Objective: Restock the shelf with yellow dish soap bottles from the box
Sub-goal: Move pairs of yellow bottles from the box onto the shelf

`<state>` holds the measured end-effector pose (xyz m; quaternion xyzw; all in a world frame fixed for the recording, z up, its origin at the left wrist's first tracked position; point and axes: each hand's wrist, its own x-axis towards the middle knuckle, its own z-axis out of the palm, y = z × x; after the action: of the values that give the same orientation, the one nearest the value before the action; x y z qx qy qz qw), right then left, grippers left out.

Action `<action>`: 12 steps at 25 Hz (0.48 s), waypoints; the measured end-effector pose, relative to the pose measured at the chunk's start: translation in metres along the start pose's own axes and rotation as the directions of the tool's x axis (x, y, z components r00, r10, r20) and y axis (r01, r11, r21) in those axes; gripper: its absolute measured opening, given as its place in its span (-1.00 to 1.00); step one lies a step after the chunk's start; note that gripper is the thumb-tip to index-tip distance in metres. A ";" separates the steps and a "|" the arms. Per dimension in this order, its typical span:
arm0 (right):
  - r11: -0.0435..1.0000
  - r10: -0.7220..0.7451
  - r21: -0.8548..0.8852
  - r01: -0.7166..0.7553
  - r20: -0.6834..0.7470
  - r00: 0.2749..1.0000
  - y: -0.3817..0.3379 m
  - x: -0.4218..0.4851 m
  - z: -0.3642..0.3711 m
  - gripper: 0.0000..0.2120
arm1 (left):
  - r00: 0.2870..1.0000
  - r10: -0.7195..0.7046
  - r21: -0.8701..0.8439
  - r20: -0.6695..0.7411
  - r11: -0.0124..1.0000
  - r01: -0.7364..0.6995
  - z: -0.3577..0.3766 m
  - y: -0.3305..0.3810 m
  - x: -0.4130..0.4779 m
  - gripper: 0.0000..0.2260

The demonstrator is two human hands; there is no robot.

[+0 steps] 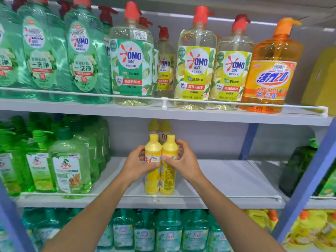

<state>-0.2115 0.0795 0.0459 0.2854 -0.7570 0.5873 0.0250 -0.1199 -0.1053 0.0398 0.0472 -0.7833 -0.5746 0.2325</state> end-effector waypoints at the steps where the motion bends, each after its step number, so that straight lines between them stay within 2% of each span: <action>1: 1.000 0.006 0.011 -0.006 -0.068 0.998 -0.001 -0.004 0.003 -0.31 | 0.998 -0.008 0.000 0.055 1.000 0.008 -0.004 -0.004 0.001 -0.49; 3: 1.000 0.023 0.007 -0.022 -0.170 0.985 -0.003 -0.007 0.012 -0.38 | 0.986 -0.033 0.023 0.166 0.999 0.029 -0.013 -0.014 0.004 -0.45; 5: 0.999 0.035 0.005 -0.035 -0.189 0.981 -0.003 -0.003 0.014 -0.47 | 0.980 -0.035 0.065 0.198 0.998 0.023 -0.018 -0.025 0.006 -0.46; 8: 0.997 0.032 0.068 -0.026 -0.084 0.996 0.000 0.001 0.008 -0.56 | 0.996 -0.033 0.098 0.082 0.995 0.025 -0.012 -0.035 0.006 -0.47; 10: 0.986 0.034 0.162 -0.033 -0.005 0.999 0.005 -0.002 0.006 -0.54 | 0.999 -0.045 0.066 0.013 0.997 0.044 -0.003 -0.034 0.004 -0.47; 12: 0.977 0.022 0.211 -0.024 0.011 1.000 0.012 -0.006 0.006 -0.55 | 0.998 -0.058 0.033 -0.021 0.998 0.059 0.005 -0.032 0.002 -0.49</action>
<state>-0.2103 0.0785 0.0318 0.2802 -0.6937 0.6634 -0.0154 -0.1297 -0.1119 0.0094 0.0796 -0.7887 -0.5676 0.2225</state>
